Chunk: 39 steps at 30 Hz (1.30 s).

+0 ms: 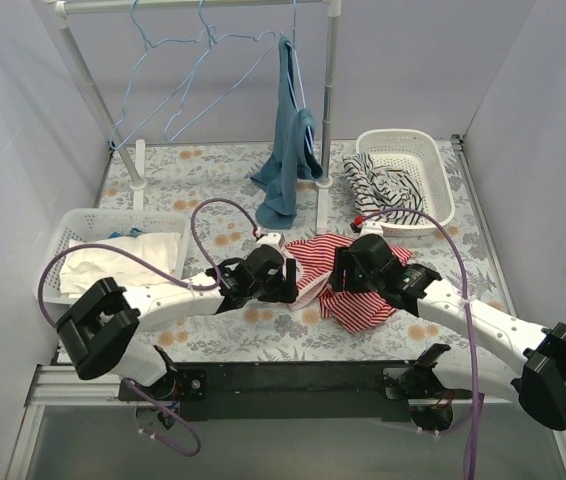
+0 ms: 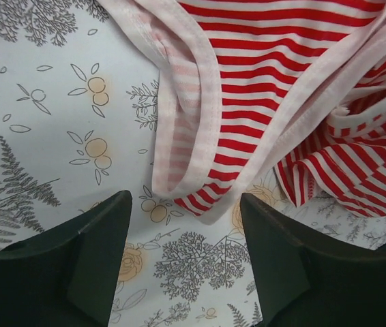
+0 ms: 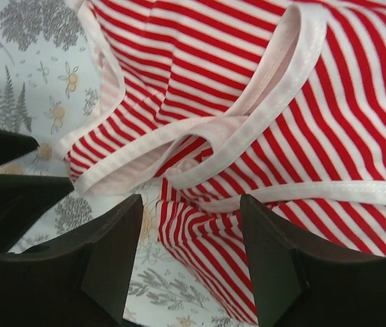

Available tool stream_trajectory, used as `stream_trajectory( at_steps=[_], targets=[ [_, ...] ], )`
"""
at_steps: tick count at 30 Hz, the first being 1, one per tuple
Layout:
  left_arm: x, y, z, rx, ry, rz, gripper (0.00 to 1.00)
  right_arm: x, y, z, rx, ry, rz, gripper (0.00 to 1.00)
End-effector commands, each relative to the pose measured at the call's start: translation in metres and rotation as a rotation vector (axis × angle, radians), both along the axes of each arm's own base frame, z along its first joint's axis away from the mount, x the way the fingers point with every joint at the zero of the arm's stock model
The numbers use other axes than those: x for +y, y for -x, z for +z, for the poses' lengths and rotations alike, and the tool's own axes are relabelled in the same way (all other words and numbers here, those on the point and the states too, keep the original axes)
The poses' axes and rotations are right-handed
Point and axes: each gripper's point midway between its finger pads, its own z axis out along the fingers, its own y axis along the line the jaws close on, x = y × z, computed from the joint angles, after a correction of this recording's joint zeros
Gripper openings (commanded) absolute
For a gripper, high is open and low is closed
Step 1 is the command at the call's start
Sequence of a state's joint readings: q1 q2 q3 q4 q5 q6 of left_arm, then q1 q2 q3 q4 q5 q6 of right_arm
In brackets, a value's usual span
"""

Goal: Place the tank top on the hanger

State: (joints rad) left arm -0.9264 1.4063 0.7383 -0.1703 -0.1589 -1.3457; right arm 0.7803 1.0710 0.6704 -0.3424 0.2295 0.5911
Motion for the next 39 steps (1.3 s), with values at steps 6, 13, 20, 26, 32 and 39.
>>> stream_trajectory(
  at_steps=[6, 13, 20, 26, 32, 39],
  targets=[
    [-0.035, -0.009, -0.003, 0.005, 0.069, -0.071, 0.44, -0.005, -0.030, -0.005, -0.089, 0.049, -0.111, 0.57],
    [-0.042, -0.008, 0.016, -0.013, 0.131, -0.094, 0.01, -0.015, -0.026, -0.011, -0.101, 0.063, -0.127, 0.42],
    [-0.022, -0.022, 0.082, -0.111, 0.150, 0.021, 0.00, -0.014, -0.033, 0.046, -0.174, 0.050, -0.110, 0.01],
    [0.030, -0.042, 0.221, -0.317, 0.202, 0.217, 0.00, -0.022, -0.034, 0.178, -0.361, -0.036, -0.081, 0.01],
    [0.068, -0.032, 0.373, -0.528, 0.346, 0.273, 0.00, -0.024, -0.028, 0.300, -0.534, -0.111, -0.008, 0.01],
    [0.083, -0.033, 0.439, -0.630, 0.343, 0.286, 0.00, -0.017, -0.031, 0.389, -0.662, -0.166, 0.059, 0.01]
  ],
)
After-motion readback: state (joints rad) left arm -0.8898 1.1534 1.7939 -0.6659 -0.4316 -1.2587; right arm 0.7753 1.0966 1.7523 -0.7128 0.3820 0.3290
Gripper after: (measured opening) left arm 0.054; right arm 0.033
